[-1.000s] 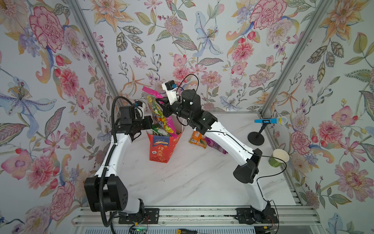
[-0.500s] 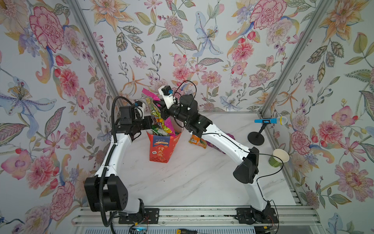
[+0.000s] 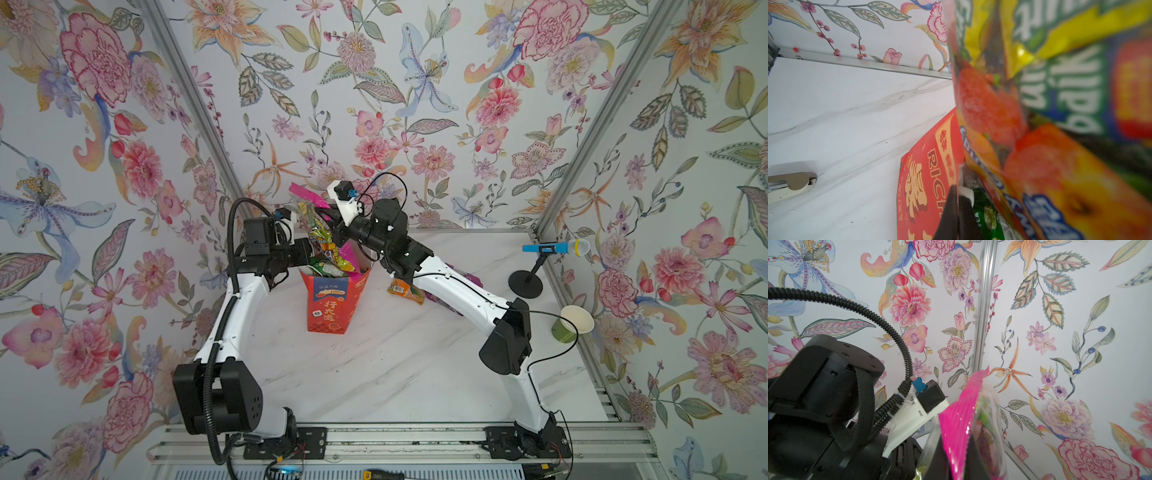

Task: Place the snacks into the paper bag
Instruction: Place the snack in the paper bag.

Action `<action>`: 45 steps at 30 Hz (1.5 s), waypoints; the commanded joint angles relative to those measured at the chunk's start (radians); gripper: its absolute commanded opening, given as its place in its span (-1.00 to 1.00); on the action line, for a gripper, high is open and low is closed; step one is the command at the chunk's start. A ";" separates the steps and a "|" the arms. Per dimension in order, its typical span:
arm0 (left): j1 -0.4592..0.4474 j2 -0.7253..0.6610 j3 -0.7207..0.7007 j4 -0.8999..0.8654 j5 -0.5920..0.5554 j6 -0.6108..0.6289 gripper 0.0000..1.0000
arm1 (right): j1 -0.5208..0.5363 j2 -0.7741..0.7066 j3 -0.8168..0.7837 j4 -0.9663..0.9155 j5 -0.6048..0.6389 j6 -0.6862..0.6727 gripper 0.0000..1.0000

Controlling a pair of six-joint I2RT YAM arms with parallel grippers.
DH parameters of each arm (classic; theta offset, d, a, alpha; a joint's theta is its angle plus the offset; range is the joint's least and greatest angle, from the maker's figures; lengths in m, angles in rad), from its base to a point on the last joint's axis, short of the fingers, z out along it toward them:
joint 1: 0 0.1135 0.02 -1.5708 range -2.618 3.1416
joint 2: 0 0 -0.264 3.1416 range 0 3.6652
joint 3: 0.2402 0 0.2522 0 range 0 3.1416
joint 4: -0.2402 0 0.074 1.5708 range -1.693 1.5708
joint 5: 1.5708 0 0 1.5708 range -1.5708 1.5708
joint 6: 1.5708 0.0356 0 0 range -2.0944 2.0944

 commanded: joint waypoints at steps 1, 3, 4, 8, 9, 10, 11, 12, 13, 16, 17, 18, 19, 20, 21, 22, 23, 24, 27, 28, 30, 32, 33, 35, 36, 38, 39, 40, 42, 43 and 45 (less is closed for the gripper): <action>-0.002 -0.014 0.020 0.056 0.047 0.004 -1.00 | -0.011 0.019 0.029 0.130 -0.008 -0.031 -1.00; -0.002 -0.014 0.019 0.056 0.047 0.005 -1.00 | -0.009 0.019 0.021 0.115 -0.020 -0.034 -1.00; -0.002 -0.014 0.019 0.057 0.047 0.005 -1.00 | -0.008 0.017 0.014 0.109 -0.026 -0.038 -1.00; 0.001 -0.015 0.020 0.056 0.050 0.005 -1.00 | -0.005 0.003 -0.034 0.107 -0.025 -0.058 -1.00; 0.002 -0.015 0.021 0.057 0.050 0.004 -1.00 | -0.006 0.000 -0.041 0.106 -0.025 -0.059 -1.00; 0.001 -0.015 0.021 0.056 0.050 0.004 -1.00 | -0.006 -0.003 -0.048 0.106 -0.025 -0.059 -1.00; 0.003 -0.015 0.022 0.057 0.052 0.004 -1.00 | -0.007 -0.008 -0.055 0.102 -0.028 -0.061 -0.95; 0.002 -0.015 0.020 0.057 0.052 0.004 -1.00 | -0.007 -0.014 -0.060 0.097 -0.029 -0.063 -0.82; 0.002 -0.016 0.021 0.056 0.052 0.003 -1.00 | -0.007 -0.020 -0.069 0.093 -0.031 -0.067 -0.69; 0.003 -0.015 0.020 0.058 0.052 0.002 -1.00 | -0.008 -0.038 -0.087 0.083 -0.025 -0.071 -0.26; 0.004 -0.015 0.021 0.060 0.053 0.003 -1.00 | -0.007 -0.045 -0.090 0.080 -0.023 -0.069 -0.14; 0.005 -0.015 0.020 0.060 0.054 0.002 -1.00 | -0.009 -0.052 -0.091 0.076 -0.024 -0.069 -0.05; 0.005 -0.016 0.021 0.060 0.055 0.002 -1.00 | -0.009 -0.061 -0.092 0.071 -0.022 -0.069 0.02; 0.005 -0.015 0.021 0.060 0.055 0.002 -1.00 | -0.009 -0.069 -0.090 0.065 -0.023 -0.069 0.08; 0.005 -0.015 0.021 0.060 0.056 0.002 -1.00 | -0.010 -0.077 -0.089 0.058 -0.022 -0.067 0.15; 0.004 -0.017 0.020 0.058 0.056 0.003 -1.00 | -0.007 -0.087 -0.090 0.051 -0.021 -0.064 0.22; 0.005 -0.017 0.021 0.060 0.057 0.003 -1.00 | -0.009 -0.094 -0.090 0.045 -0.021 -0.061 0.28; 0.006 -0.018 0.021 0.060 0.056 0.002 -1.00 | -0.009 -0.099 -0.090 0.038 -0.018 -0.055 0.32; 0.006 -0.018 0.021 0.060 0.055 0.000 -1.00 | -0.009 -0.116 -0.086 0.018 -0.005 -0.041 0.42; 0.006 -0.018 0.021 0.060 0.056 0.000 -1.00 | -0.009 -0.116 -0.080 0.011 -0.005 -0.035 0.44; 0.006 -0.018 0.020 0.059 0.057 0.000 -1.00 | -0.010 -0.114 -0.059 -0.020 -0.002 -0.023 0.46; 0.005 -0.018 0.019 0.059 0.057 0.001 -1.00 | -0.012 -0.111 -0.032 -0.054 0.003 -0.004 0.48; 0.007 -0.017 0.018 0.059 0.055 0.000 -1.00 | -0.011 -0.114 -0.023 -0.068 0.008 0.006 0.49; 0.006 -0.015 0.016 0.060 0.055 0.001 -1.00 | -0.014 -0.129 -0.008 -0.100 0.032 0.023 0.49; 0.007 -0.015 0.015 0.060 0.055 0.001 -1.00 | -0.015 -0.137 -0.002 -0.119 0.046 0.026 0.49; 0.008 -0.015 0.014 0.061 0.055 0.002 -1.00 | -0.017 -0.161 0.023 -0.184 0.073 0.029 0.47; 0.009 -0.017 0.015 0.060 0.055 0.003 -1.00 | -0.020 -0.169 0.039 -0.225 0.078 0.030 0.46; 0.009 -0.017 0.015 0.061 0.055 0.003 -1.00 | -0.025 -0.178 0.058 -0.273 0.083 0.035 0.44; 0.011 -0.018 0.015 0.061 0.055 0.000 -1.00 | -0.038 -0.187 0.096 -0.379 0.078 0.057 0.37; 0.011 -0.018 0.015 0.062 0.056 -0.001 -1.00 | -0.048 -0.188 0.123 -0.439 0.065 0.066 0.36; 0.011 -0.020 0.015 0.063 0.057 -0.002 -1.00 | -0.052 -0.183 0.168 -0.543 0.051 0.065 0.36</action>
